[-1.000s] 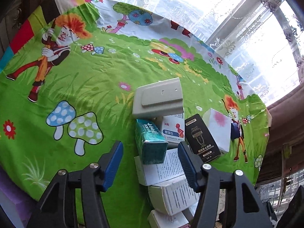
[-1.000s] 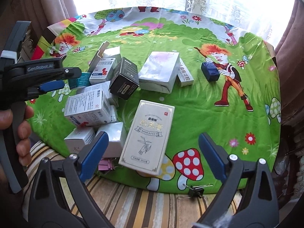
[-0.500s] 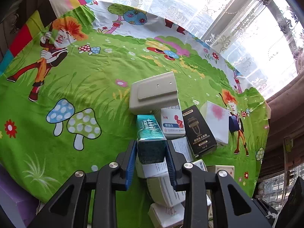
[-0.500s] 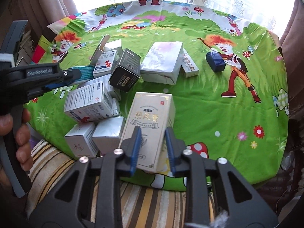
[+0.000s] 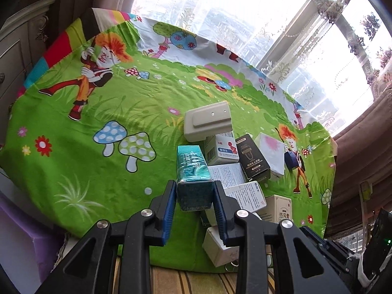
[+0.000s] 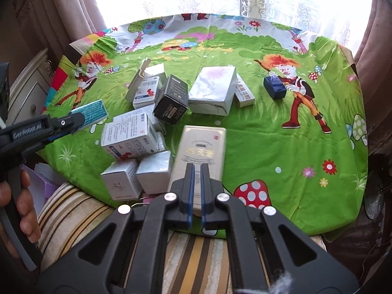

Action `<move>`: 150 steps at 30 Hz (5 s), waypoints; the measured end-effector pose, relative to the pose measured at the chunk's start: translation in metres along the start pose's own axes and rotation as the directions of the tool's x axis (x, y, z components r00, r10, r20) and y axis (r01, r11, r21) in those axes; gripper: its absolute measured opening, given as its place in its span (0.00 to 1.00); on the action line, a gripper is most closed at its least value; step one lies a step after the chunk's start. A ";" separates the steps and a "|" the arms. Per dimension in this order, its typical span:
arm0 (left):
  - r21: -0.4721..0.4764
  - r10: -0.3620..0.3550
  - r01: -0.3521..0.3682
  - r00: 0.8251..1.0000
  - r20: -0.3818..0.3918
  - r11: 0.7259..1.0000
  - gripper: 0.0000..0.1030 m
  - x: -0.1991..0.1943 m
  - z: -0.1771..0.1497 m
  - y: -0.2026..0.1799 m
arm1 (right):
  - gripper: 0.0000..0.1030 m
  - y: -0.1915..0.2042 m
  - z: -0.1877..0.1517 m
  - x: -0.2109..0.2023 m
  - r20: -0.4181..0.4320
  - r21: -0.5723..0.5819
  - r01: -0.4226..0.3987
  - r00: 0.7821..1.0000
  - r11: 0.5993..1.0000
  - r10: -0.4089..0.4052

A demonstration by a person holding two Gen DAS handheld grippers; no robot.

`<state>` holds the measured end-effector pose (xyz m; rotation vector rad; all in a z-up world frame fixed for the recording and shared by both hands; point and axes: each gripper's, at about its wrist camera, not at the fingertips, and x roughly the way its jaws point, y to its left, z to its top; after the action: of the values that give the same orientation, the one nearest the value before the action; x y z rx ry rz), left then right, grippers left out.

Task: Organize rigid objects
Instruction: 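Lift both held boxes and carry them over the purple storage box, then open the left tool over the purple box while the right tool releases its box, then move both open tools back toward the box pile on the bed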

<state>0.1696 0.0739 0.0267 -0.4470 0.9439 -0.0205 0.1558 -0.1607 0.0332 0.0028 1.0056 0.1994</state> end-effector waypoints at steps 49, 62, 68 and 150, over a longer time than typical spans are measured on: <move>-0.008 -0.054 0.056 0.988 0.145 0.998 0.30 -0.109 -0.073 0.060 | 0.54 -0.007 0.019 0.040 -0.116 0.051 0.136 0.985 0.989 -0.129; -0.157 0.251 -0.221 0.945 0.207 0.962 0.30 -0.155 -0.063 0.161 | 0.54 0.117 0.043 -0.073 0.054 -0.086 -0.143 0.988 0.986 0.148; -0.249 0.350 -0.307 0.924 0.151 0.919 0.30 -0.162 -0.073 0.227 | 0.54 0.240 0.006 -0.054 -0.078 -0.250 -0.306 0.952 0.919 0.295; -0.003 0.272 -0.288 0.902 0.335 0.958 0.82 -0.154 -0.032 0.124 | 0.98 0.090 0.044 -0.058 0.247 -0.228 -0.061 0.962 0.972 0.119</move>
<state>0.0311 0.2072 0.0837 -0.2561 0.6640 0.2875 0.1475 -0.0786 0.1140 -0.1235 0.7184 0.3836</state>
